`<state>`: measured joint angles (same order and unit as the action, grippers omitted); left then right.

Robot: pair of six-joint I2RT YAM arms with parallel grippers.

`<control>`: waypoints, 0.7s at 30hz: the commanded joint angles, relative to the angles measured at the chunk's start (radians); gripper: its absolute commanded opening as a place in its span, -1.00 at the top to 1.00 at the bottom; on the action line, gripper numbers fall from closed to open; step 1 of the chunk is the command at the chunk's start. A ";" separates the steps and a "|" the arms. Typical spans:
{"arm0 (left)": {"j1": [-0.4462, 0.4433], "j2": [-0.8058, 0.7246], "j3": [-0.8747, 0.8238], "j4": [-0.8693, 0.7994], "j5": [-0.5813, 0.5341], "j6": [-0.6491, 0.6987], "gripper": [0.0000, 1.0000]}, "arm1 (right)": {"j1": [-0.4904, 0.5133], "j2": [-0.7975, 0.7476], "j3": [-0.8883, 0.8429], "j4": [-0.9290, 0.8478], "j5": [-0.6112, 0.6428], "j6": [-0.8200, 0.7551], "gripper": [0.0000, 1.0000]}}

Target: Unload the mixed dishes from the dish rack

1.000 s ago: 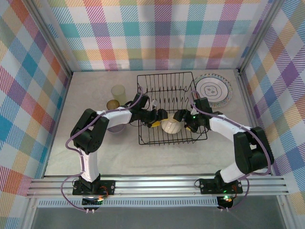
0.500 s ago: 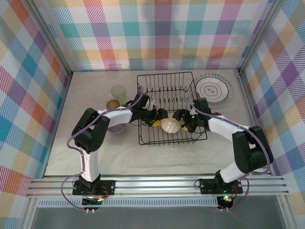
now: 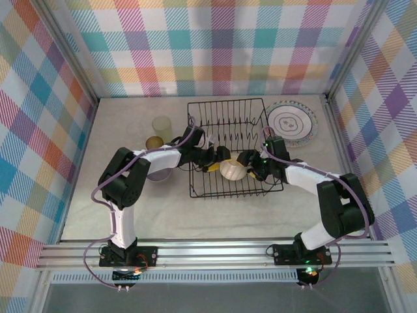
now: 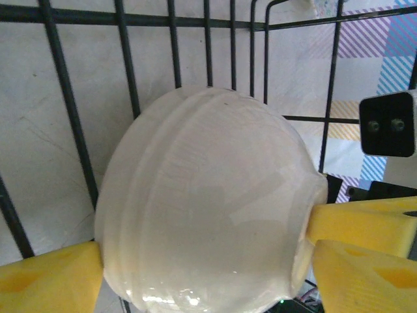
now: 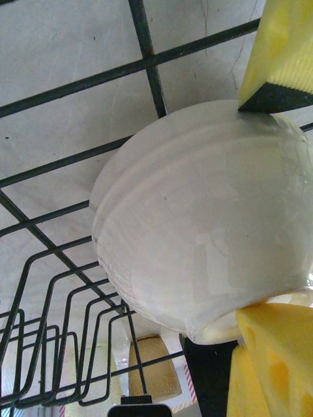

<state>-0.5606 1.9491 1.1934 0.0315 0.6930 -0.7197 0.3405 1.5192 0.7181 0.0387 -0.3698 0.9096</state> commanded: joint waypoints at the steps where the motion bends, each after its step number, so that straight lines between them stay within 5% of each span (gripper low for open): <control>1: -0.034 0.004 -0.002 0.049 0.041 -0.001 -0.79 | 0.023 0.056 -0.074 -0.125 0.007 0.022 -0.40; 6: -0.028 -0.022 -0.017 0.061 0.036 -0.011 -1.00 | 0.006 0.047 -0.087 -0.116 0.007 0.027 -0.35; 21: -0.004 -0.086 -0.083 0.118 0.016 -0.050 -0.99 | -0.021 0.044 -0.120 -0.079 -0.014 0.044 -0.18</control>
<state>-0.5598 1.8988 1.1316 0.1127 0.6716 -0.7605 0.3264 1.5116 0.6689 0.1303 -0.4068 0.9127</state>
